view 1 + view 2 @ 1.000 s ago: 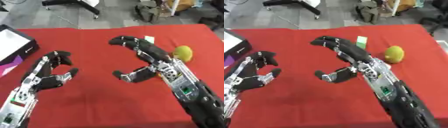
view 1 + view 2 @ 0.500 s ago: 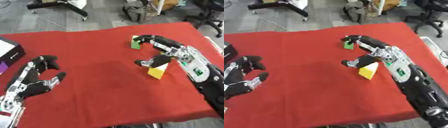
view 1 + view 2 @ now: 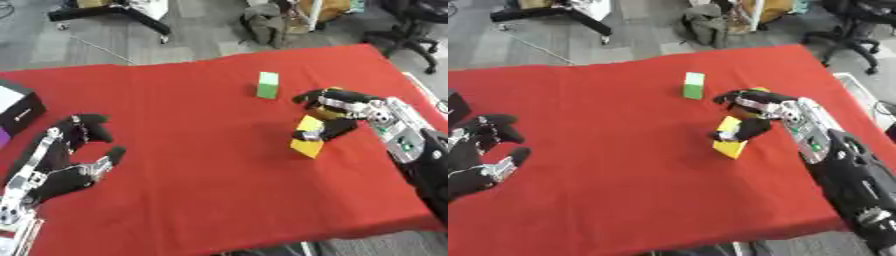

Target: Pick up the objects with one hand, pass them to the other hand, and then place them into the box on the other side of the table.

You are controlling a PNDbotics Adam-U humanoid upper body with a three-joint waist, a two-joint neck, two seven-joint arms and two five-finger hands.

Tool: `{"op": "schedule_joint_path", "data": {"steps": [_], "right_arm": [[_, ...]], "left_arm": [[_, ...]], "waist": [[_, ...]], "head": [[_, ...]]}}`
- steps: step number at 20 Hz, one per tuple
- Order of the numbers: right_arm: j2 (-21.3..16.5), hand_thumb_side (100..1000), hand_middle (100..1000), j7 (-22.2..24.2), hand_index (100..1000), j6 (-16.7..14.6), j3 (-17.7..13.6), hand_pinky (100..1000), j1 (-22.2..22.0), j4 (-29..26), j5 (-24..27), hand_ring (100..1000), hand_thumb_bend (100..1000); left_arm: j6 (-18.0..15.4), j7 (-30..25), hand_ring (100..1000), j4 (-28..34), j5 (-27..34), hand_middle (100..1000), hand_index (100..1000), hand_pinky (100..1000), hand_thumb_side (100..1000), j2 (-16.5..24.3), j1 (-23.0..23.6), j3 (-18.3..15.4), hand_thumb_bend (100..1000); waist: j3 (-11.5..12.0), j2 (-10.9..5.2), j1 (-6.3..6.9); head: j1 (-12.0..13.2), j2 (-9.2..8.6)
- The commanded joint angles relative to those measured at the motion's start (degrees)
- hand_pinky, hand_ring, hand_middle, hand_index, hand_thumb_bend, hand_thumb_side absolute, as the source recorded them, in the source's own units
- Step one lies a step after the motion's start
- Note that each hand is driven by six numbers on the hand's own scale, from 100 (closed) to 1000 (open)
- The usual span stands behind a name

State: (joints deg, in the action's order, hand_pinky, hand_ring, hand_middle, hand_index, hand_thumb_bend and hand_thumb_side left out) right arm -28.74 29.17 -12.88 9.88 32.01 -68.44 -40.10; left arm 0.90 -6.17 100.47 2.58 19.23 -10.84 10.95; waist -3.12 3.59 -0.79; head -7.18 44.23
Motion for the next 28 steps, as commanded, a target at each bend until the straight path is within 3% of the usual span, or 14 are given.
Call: {"op": "schedule_joint_path", "data": {"steps": [1, 9, 13, 14, 16, 18, 19, 20, 21, 22, 28], "right_arm": [[-1.9, 626, 920, -0.3, 981, 0.7, -1.6, 887, 0.9, 1.1, -2.7, 862, 429], [-1.8, 583, 875, -1.0, 970, 1.8, -2.9, 864, 0.5, 4.0, -7.4, 845, 420], [-1.4, 468, 721, -3.7, 896, 1.3, -3.0, 833, 0.4, 4.0, -8.4, 780, 358], [-1.3, 417, 616, -5.4, 841, 1.2, -3.0, 818, 0.3, 3.6, -8.5, 742, 328], [-1.1, 373, 560, -9.5, 794, 0.5, -2.9, 807, 0.1, 2.2, -8.5, 706, 307], [-0.8, 354, 545, -13.4, 780, -0.5, -2.5, 805, -0.1, -1.0, -8.0, 694, 302], [-0.6, 544, 543, -14.9, 776, -1.1, -2.0, 803, -0.2, -3.2, -7.7, 689, 369], [-0.3, 337, 539, -16.1, 775, -1.8, -1.4, 803, -0.3, -6.1, -7.3, 689, 301], [0.1, 571, 538, -16.9, 773, -2.5, -0.7, 804, -0.3, -9.3, -7.0, 687, 420], [0.7, 319, 537, -17.6, 772, -3.2, 0.1, 804, -0.3, -12.8, -6.4, 686, 302], [7.1, 269, 542, -18.7, 775, -7.5, 6.2, 801, 1.3, -31.2, -2.3, 677, 303]], "left_arm": [[-0.1, 0.1, 599, 0.6, 0.1, 527, 740, 778, 215, 1.3, -0.3, -0.6, 453], [-0.2, 0.1, 598, 0.5, 0.1, 527, 740, 778, 215, 1.3, -0.3, -0.7, 453], [-0.2, 0.1, 598, 0.5, 0.1, 526, 740, 778, 215, 1.2, -0.3, -0.7, 454], [-0.2, 0.1, 598, 0.5, 0.1, 526, 740, 778, 214, 1.3, -0.3, -0.7, 455], [-0.2, 0.1, 597, 0.6, 0.1, 526, 740, 778, 215, 1.3, -0.3, -0.8, 454], [-0.1, 0.2, 597, 0.6, 0.1, 526, 740, 778, 215, 1.4, -0.3, -0.9, 454], [-0.1, 0.2, 597, 0.6, 0.1, 526, 740, 778, 215, 1.4, -0.3, -0.9, 454], [-0.1, 0.3, 597, 0.6, 0.0, 526, 741, 778, 217, 1.5, -0.4, -0.9, 453], [-0.1, 0.3, 597, 0.6, 0.0, 525, 740, 778, 233, 1.6, -0.4, -0.9, 438], [0.0, 0.3, 597, 0.6, 0.1, 525, 741, 778, 223, 1.7, -0.5, -1.0, 454], [0.6, 0.1, 596, 0.8, 1.1, 525, 741, 777, 297, 3.2, -2.0, -0.4, 503]], "waist": [[0.0, -1.06, -0.04], [0.0, -1.04, -0.05], [0.0, -1.04, -0.03], [0.0, -1.03, -0.02], [0.0, -1.00, -0.01], [0.0, -0.97, 0.00], [-0.1, -0.96, 0.02], [-0.1, -0.93, 0.03], [-0.1, -0.92, 0.05], [-0.1, -0.91, 0.08], [0.2, -0.92, 0.40]], "head": [[-0.3, -0.12], [-0.4, -0.12], [-0.7, -0.12], [-0.7, -0.12], [-0.7, -0.12], [-0.5, -0.12], [-0.2, -0.12], [0.2, -0.12], [0.6, -0.12], [1.2, -0.12], [4.2, -0.12]]}}
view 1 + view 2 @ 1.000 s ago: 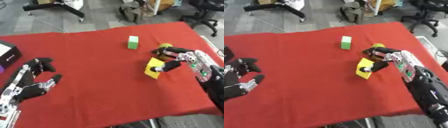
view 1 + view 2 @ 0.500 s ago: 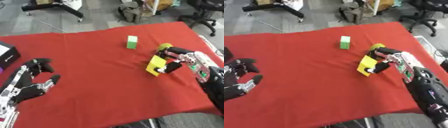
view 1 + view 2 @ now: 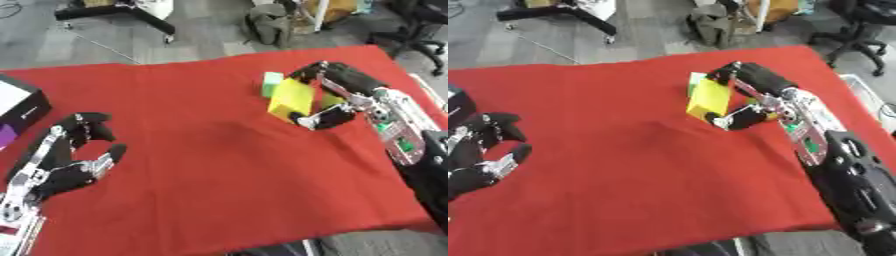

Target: Pick up the objects with one hand, pass them to the other hand, and then place them into the box on the other side of the table.

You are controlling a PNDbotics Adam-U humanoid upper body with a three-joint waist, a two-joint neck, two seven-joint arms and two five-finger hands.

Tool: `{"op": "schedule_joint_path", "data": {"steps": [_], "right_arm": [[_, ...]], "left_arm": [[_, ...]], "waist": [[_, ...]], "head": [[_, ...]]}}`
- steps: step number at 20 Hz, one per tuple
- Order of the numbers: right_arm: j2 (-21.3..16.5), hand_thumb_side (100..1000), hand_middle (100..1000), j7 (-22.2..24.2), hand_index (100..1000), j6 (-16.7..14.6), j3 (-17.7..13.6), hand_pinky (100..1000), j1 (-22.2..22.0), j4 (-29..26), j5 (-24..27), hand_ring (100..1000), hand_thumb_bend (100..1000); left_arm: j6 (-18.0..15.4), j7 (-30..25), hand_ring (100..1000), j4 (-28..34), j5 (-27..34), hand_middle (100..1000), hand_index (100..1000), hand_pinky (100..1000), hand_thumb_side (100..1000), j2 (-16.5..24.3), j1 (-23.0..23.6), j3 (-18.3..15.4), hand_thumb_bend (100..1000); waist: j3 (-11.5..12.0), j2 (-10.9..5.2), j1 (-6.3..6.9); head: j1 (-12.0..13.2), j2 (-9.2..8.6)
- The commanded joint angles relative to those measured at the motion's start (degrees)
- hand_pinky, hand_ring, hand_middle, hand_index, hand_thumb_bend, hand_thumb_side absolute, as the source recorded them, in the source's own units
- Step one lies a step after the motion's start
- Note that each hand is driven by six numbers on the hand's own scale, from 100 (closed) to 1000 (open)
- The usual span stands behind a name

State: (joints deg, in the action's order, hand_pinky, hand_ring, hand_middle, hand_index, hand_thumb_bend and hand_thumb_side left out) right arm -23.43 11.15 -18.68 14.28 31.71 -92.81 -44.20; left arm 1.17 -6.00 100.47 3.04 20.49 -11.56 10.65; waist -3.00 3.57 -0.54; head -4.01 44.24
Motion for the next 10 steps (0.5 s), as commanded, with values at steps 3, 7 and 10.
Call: {"op": "schedule_joint_path", "data": {"steps": [3, 7, 10], "right_arm": [[6.3, 241, 542, -2.1, 783, -5.1, 5.9, 794, 3.6, -11.8, 3.3, 665, 304], [10.2, 227, 545, -3.8, 790, -9.3, 10.3, 790, 6.3, -12.8, 3.5, 664, 305], [12.0, 223, 549, -4.5, 795, -11.2, 11.9, 788, 7.4, -12.5, 2.9, 664, 303]], "left_arm": [[1.1, -1.1, 596, 1.0, 2.1, 525, 746, 776, 373, 3.0, -2.8, 1.2, 557], [2.1, -3.1, 597, 1.4, 4.5, 527, 750, 776, 450, 4.5, -5.1, 3.6, 635], [2.8, -5.2, 597, 2.2, 6.6, 529, 752, 776, 482, 5.8, -6.7, 6.0, 692]], "waist": [[0.5, -0.91, 0.38], [1.2, -0.85, 0.57], [1.5, -0.74, 0.68]], "head": [[1.2, -0.12], [0.5, -0.12], [0.2, -0.12]]}}
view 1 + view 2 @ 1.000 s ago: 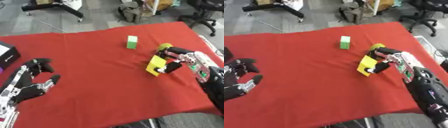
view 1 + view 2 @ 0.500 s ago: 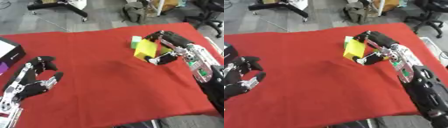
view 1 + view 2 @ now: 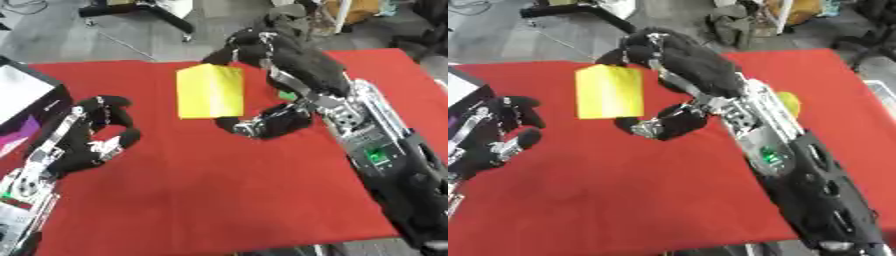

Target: Pick up the objects with one hand, pass them to the other hand, and then place them into the box on the other side of the table.

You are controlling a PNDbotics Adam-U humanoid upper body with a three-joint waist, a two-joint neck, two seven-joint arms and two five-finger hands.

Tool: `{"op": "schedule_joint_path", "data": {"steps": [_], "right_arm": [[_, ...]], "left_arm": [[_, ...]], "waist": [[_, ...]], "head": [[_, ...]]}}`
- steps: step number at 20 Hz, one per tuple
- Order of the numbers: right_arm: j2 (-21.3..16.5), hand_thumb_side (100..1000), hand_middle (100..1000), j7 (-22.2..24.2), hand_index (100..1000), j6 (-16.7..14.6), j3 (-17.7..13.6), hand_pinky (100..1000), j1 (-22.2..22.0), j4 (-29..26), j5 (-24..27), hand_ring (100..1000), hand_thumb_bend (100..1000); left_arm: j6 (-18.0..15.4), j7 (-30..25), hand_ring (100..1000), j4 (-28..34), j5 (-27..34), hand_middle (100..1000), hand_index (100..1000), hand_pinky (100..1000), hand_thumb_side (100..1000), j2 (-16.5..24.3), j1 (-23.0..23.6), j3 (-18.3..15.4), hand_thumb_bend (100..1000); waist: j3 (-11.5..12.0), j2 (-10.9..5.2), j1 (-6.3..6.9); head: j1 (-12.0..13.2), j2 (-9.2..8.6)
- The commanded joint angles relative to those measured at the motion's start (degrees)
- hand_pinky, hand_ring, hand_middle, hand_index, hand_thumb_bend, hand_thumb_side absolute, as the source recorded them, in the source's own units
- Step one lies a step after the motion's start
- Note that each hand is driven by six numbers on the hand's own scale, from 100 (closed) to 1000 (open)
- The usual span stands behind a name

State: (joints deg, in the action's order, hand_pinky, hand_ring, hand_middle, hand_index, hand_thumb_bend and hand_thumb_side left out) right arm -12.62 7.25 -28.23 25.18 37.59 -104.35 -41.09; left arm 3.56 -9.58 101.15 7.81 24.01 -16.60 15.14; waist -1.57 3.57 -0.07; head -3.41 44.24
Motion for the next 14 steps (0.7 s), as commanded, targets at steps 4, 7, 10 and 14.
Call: {"op": "schedule_joint_path", "data": {"steps": [4, 7, 10, 14], "right_arm": [[2.6, 221, 551, -0.9, 799, -3.1, 2.0, 787, 2.3, -0.8, -1.1, 664, 302], [3.2, 222, 550, -0.9, 799, -3.7, 2.6, 794, 2.3, -0.6, -1.3, 663, 328], [3.4, 224, 545, -1.1, 796, -4.1, 3.0, 809, 1.9, -0.3, -1.2, 659, 288], [3.3, 226, 541, -1.9, 793, -4.2, 3.3, 786, 1.0, -0.2, -0.7, 655, 275]], "left_arm": [[1.5, -4.4, 600, 2.9, 6.4, 534, 755, 777, 490, 3.4, -4.0, 4.6, 719], [1.8, -5.4, 604, 4.0, 10.5, 540, 757, 780, 503, 3.1, -5.5, 6.0, 752], [1.4, -5.6, 609, 5.0, 14.8, 548, 759, 781, 507, 2.6, -6.5, 6.6, 773], [1.1, -4.9, 611, 5.4, 18.0, 549, 759, 782, 507, 2.9, -6.8, 6.6, 785]], "waist": [[0.3, -0.64, 0.28], [0.3, -0.61, 0.28], [0.1, -0.61, 0.31], [-0.2, -0.57, 0.36]], "head": [[-1.5, -0.12], [-2.0, -0.12], [-2.2, -0.12], [-2.2, -0.12]]}}
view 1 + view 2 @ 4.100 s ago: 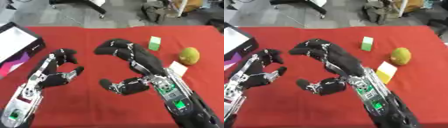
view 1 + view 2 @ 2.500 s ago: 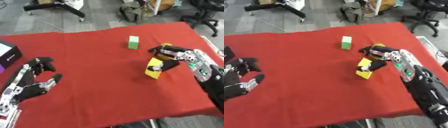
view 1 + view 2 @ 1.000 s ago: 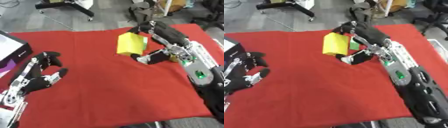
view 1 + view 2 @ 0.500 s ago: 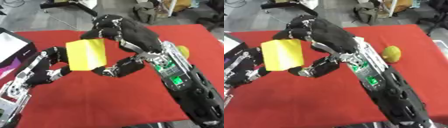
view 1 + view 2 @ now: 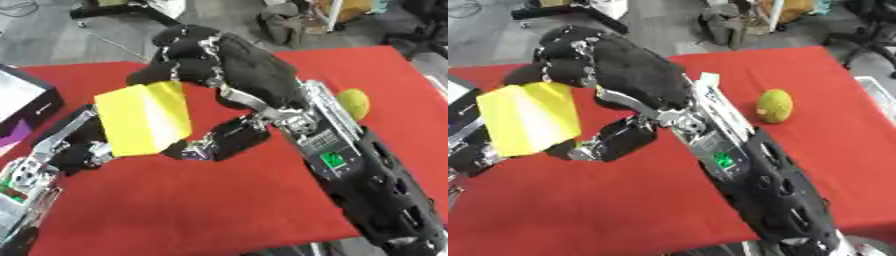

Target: Pick up the objects with one hand, pass them to the other hand, and then place them into the box on the other side of the table.

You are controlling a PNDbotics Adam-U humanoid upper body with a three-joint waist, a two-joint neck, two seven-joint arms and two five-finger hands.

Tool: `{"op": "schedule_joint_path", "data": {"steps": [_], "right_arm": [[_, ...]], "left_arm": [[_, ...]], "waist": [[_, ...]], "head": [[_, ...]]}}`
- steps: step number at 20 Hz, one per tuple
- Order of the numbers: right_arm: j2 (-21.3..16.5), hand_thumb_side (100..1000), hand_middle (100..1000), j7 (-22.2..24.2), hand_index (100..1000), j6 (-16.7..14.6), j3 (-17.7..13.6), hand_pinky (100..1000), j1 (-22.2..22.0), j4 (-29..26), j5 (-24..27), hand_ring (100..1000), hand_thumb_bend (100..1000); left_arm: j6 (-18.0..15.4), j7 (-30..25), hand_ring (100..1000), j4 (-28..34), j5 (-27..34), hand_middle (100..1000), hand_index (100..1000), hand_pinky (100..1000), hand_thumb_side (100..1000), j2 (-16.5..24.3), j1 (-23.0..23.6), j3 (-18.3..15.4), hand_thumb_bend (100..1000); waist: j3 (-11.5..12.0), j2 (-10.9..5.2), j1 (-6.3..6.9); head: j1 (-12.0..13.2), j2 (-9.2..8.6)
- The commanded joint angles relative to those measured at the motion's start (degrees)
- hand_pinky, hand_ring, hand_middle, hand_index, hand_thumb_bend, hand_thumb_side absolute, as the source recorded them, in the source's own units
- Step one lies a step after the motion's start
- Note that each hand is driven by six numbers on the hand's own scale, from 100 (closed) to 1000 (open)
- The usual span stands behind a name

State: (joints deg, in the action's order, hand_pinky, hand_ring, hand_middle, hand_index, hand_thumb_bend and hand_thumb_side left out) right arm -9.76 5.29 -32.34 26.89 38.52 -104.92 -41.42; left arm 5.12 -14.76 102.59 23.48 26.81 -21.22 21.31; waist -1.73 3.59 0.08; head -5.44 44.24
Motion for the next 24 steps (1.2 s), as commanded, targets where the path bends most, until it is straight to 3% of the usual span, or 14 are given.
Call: {"op": "schedule_joint_path", "data": {"steps": [1, 12, 24], "right_arm": [[0.4, 227, 540, 0.1, 792, -0.2, 1.8, 783, -0.2, 0.5, -0.2, 653, 271], [0.6, 236, 533, 0.1, 785, -2.0, 3.1, 776, -1.5, 4.9, -0.5, 644, 241], [-0.4, 238, 531, -0.9, 783, -1.7, 2.6, 776, -2.4, 5.6, -0.5, 644, 232]], "left_arm": [[-0.6, 0.4, 611, 4.0, 2.7, 550, 759, 782, 507, 0.3, -2.2, 0.4, 786], [0.6, -1.5, 610, 4.4, 3.0, 548, 759, 784, 504, 1.7, -2.6, 1.9, 776], [-0.3, -3.3, 609, 0.0, -2.1, 546, 758, 786, 469, 5.1, 2.5, -0.2, 731]], "waist": [[-0.1, -0.56, 0.22], [-0.1, -0.22, 0.29], [-0.6, -0.11, 0.32]], "head": [[-0.2, -0.12], [-0.4, -0.12], [-0.9, -0.12]]}}
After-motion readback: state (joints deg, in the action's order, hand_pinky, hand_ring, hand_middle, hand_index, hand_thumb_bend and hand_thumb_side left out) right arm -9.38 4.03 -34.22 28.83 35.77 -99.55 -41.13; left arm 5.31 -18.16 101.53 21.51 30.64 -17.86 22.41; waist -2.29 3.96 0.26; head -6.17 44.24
